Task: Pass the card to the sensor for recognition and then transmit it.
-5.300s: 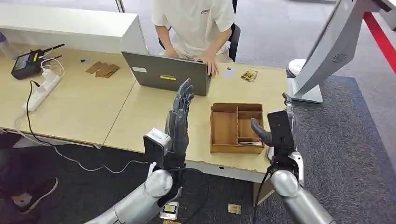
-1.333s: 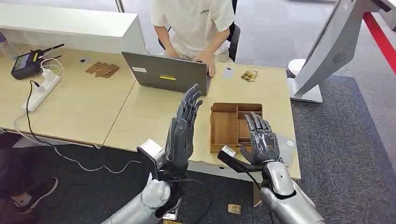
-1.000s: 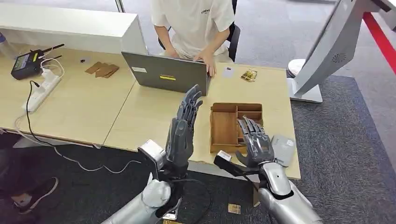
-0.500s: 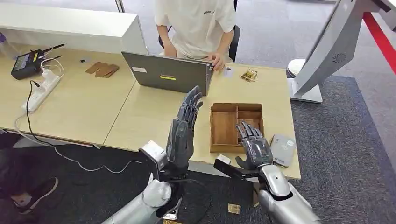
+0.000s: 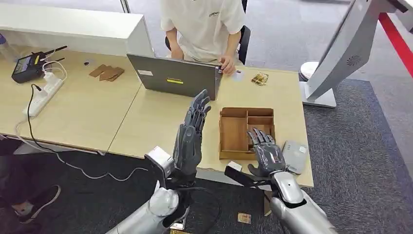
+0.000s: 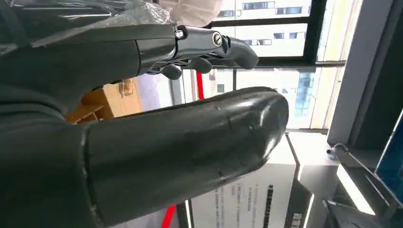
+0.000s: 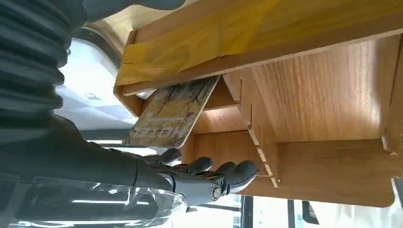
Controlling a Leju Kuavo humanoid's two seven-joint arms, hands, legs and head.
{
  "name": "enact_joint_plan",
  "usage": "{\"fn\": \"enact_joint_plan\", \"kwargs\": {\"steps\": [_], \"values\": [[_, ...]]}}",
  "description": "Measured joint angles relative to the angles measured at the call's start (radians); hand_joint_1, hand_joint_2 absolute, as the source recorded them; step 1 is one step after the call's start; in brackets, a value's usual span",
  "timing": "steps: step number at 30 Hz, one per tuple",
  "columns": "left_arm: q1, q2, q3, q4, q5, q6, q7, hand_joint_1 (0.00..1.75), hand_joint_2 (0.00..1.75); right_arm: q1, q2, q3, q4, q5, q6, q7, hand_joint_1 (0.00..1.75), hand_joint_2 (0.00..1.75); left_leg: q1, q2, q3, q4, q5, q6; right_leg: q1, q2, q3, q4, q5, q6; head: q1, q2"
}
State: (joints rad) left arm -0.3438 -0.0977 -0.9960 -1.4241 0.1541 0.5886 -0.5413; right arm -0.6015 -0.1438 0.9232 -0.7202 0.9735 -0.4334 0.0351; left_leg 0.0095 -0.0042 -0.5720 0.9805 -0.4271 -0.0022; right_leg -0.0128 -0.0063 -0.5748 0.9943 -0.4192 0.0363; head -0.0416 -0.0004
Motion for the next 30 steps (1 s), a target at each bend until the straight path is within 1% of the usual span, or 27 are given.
{"fn": "enact_joint_plan", "kwargs": {"steps": [7, 17, 30], "values": [[0.000, 0.000, 0.000, 0.000, 0.000, 0.016, 0.003, 0.00, 0.00, -0.014, 0.000, 0.000, 0.026, -0.015, -0.017, 0.017, 0.00, 1.75, 0.000, 0.000, 0.000, 0.000, 0.000, 0.000, 0.000, 0.000, 0.000, 0.000, 0.000, 0.000, 0.000, 0.000], [0.003, 0.001, 0.001, 0.000, -0.017, 0.012, 0.003, 0.00, 0.00, -0.036, 0.000, -0.001, 0.063, -0.038, -0.047, 0.024, 0.00, 1.75, 0.000, 0.000, 0.000, 0.000, 0.000, 0.000, 0.000, 0.000, 0.000, 0.000, 0.000, 0.000, 0.000, 0.000], [0.008, 0.001, 0.002, 0.000, -0.025, 0.005, 0.004, 0.00, 0.00, -0.046, -0.001, -0.003, 0.088, -0.040, -0.052, 0.034, 0.00, 1.75, 0.000, 0.000, 0.000, 0.000, 0.000, 0.000, 0.000, 0.000, 0.000, 0.000, 0.000, 0.000, 0.000, 0.000]]}}
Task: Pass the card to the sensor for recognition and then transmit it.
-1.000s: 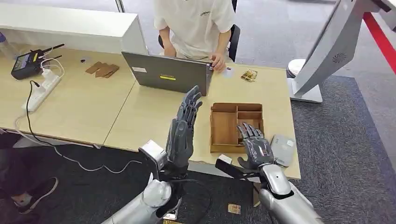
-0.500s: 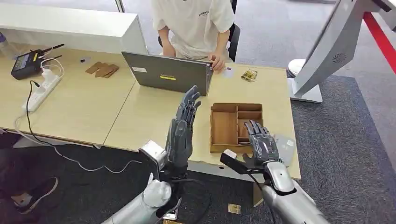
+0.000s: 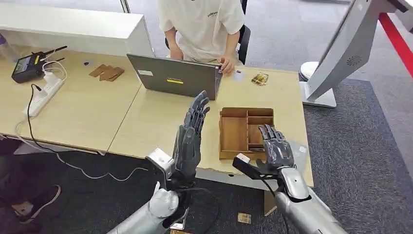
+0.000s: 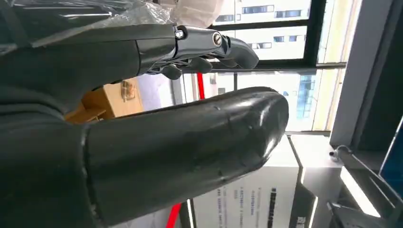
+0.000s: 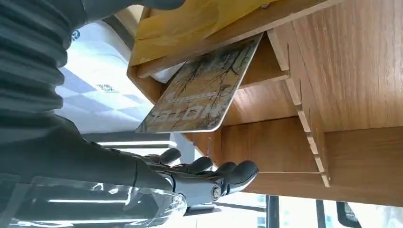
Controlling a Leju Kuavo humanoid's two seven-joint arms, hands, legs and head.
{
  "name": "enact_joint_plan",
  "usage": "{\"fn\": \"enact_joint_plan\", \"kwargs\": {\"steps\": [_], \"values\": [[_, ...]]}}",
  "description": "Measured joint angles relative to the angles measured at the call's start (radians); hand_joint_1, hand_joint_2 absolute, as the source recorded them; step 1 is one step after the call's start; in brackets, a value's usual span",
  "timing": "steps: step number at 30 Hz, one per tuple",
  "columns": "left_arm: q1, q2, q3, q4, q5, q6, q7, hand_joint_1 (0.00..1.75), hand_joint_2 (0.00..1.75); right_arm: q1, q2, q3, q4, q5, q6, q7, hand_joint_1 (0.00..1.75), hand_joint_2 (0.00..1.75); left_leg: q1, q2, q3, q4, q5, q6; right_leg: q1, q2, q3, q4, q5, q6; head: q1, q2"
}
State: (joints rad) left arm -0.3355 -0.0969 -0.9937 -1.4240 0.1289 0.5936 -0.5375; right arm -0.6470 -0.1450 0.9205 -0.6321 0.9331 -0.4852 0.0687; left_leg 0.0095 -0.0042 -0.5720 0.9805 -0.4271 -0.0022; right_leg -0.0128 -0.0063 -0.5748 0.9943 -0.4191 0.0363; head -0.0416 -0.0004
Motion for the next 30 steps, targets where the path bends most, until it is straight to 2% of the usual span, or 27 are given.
{"fn": "enact_joint_plan", "kwargs": {"steps": [30], "values": [[0.014, 0.000, 0.023, 0.002, -0.021, 0.037, -0.003, 0.00, 0.00, -0.006, -0.005, -0.005, 0.003, -0.015, -0.045, -0.039, 0.00, 1.75, 0.000, 0.000, 0.000, 0.000, 0.000, 0.000, 0.000, 0.000, 0.000, 0.000, 0.000, 0.000, 0.000, 0.000]]}}
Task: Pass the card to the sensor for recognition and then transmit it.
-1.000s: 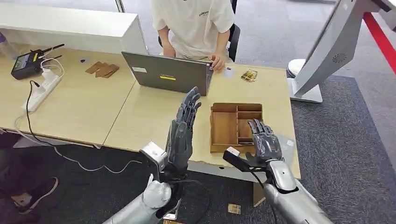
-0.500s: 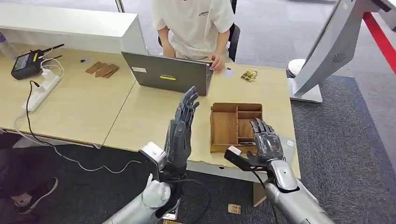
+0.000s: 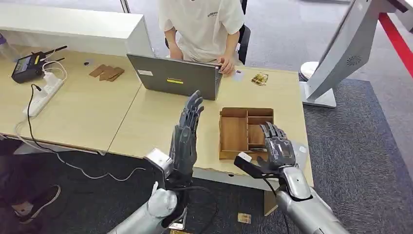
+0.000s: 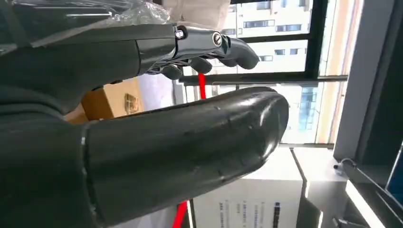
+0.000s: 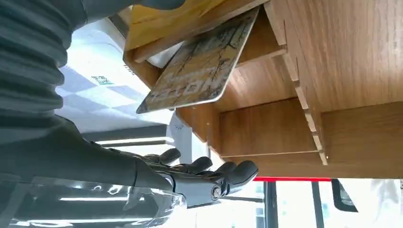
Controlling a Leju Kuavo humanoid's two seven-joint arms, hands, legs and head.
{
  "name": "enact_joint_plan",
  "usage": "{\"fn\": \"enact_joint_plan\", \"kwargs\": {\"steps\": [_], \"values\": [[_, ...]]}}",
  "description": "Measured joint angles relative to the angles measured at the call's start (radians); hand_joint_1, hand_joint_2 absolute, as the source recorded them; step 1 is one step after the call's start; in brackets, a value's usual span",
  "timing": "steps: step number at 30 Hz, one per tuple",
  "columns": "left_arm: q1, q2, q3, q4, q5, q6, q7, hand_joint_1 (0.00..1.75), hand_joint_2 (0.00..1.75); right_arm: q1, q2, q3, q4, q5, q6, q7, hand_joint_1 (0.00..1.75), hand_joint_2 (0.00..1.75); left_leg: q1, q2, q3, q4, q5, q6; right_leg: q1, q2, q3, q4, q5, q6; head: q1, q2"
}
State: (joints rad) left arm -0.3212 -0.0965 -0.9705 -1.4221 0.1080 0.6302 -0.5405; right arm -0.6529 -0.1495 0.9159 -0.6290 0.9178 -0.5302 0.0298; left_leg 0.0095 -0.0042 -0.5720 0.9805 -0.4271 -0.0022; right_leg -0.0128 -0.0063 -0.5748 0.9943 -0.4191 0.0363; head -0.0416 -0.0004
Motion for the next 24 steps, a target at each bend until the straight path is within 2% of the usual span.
{"fn": "enact_joint_plan", "kwargs": {"steps": [15, 19, 20, 21, 22, 24], "values": [[0.000, 0.002, 0.000, 0.000, 0.005, 0.005, 0.005, 0.00, 0.00, 0.003, -0.038, 0.002, -0.073, 0.006, 0.032, 0.011, 0.00, 1.75, 0.000, 0.000, 0.000, 0.000, 0.000, 0.000, 0.000, 0.000, 0.000, 0.000, 0.000, 0.000, 0.000, 0.000], [0.000, 0.003, 0.000, -0.002, 0.007, 0.001, 0.012, 0.00, 0.00, 0.015, -0.056, 0.002, -0.098, 0.003, 0.053, 0.038, 0.00, 1.75, 0.000, 0.000, 0.000, 0.000, 0.000, 0.000, 0.000, 0.000, 0.000, 0.000, 0.000, 0.000, 0.000, 0.000], [0.000, 0.004, 0.000, -0.003, 0.007, 0.000, 0.013, 0.00, 0.00, 0.019, -0.060, 0.002, -0.105, 0.002, 0.057, 0.044, 0.26, 1.75, 0.000, 0.000, 0.000, 0.000, 0.000, 0.000, 0.000, 0.000, 0.000, 0.000, 0.000, 0.000, 0.000, 0.000], [0.000, 0.005, 0.000, -0.003, 0.007, -0.002, 0.014, 0.00, 0.00, 0.022, -0.064, 0.002, -0.109, 0.000, 0.061, 0.047, 1.47, 1.75, 0.000, 0.000, 0.000, 0.000, 0.000, 0.000, 0.000, 0.000, 0.000, 0.000, 0.000, 0.000, 0.000, 0.000], [0.000, 0.005, 0.000, -0.003, 0.007, -0.004, 0.016, 0.00, 0.00, 0.025, -0.069, 0.002, -0.116, -0.002, 0.064, 0.051, 1.75, 1.75, 0.000, 0.000, 0.000, 0.000, 0.000, 0.000, 0.000, 0.000, 0.000, 0.000, 0.000, 0.000, 0.000, 0.000], [0.000, 0.005, 0.000, -0.003, 0.007, -0.007, 0.018, 0.00, 0.00, 0.029, -0.079, 0.001, -0.127, -0.003, 0.071, 0.056, 1.75, 1.75, 0.000, 0.000, 0.000, 0.000, 0.000, 0.000, 0.000, 0.000, 0.000, 0.000, 0.000, 0.000, 0.000, 0.000]]}}
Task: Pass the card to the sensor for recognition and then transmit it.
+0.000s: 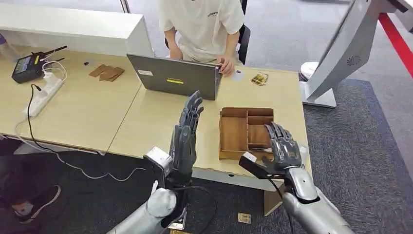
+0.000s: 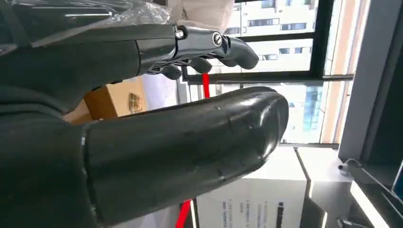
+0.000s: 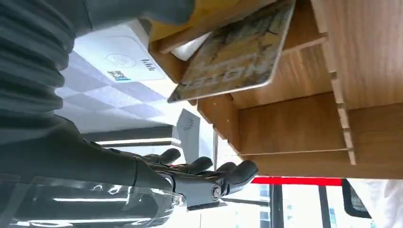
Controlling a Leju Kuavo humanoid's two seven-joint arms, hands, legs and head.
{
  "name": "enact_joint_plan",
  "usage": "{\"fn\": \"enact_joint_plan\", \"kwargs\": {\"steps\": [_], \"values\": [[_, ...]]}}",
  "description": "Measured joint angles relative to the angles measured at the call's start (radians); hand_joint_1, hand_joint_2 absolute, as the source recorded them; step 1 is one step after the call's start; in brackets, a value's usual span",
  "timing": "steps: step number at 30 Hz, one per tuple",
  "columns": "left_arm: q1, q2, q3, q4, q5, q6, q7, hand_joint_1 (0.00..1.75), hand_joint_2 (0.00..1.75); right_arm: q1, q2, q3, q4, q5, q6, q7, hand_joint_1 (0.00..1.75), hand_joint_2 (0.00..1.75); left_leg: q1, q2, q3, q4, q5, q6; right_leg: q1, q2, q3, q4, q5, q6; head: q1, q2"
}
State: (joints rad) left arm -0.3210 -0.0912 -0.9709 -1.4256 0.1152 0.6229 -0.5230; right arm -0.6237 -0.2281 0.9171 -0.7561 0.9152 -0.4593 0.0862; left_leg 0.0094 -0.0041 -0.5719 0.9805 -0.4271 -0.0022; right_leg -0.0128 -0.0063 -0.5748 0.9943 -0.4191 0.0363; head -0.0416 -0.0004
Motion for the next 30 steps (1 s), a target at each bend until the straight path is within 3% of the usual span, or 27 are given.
{"fn": "enact_joint_plan", "kwargs": {"steps": [11, 26, 30], "values": [[-0.001, 0.005, -0.002, -0.017, -0.003, -0.009, 0.017, 0.00, 0.00, 0.024, -0.045, 0.001, -0.080, -0.032, 0.103, 0.008, 1.75, 1.75, 0.000, 0.000, 0.001, 0.000, 0.000, 0.000, 0.000, 0.000, 0.000, 0.000, 0.000, 0.000, 0.000, 0.000], [-0.002, 0.005, -0.010, -0.027, -0.003, -0.010, 0.028, 0.00, 0.00, 0.049, -0.070, 0.001, -0.139, -0.029, 0.111, 0.028, 1.75, 1.75, 0.000, 0.000, 0.001, 0.000, 0.000, 0.000, 0.000, 0.000, 0.000, 0.000, 0.000, 0.000, 0.000, 0.000], [-0.012, 0.010, -0.022, -0.028, -0.003, -0.004, 0.059, 0.00, 0.00, 0.052, -0.074, 0.001, -0.147, -0.014, 0.116, 0.051, 1.75, 1.75, 0.000, 0.000, 0.001, 0.000, 0.000, 0.000, 0.000, 0.000, 0.000, 0.000, 0.000, 0.000, 0.000, 0.000]]}}
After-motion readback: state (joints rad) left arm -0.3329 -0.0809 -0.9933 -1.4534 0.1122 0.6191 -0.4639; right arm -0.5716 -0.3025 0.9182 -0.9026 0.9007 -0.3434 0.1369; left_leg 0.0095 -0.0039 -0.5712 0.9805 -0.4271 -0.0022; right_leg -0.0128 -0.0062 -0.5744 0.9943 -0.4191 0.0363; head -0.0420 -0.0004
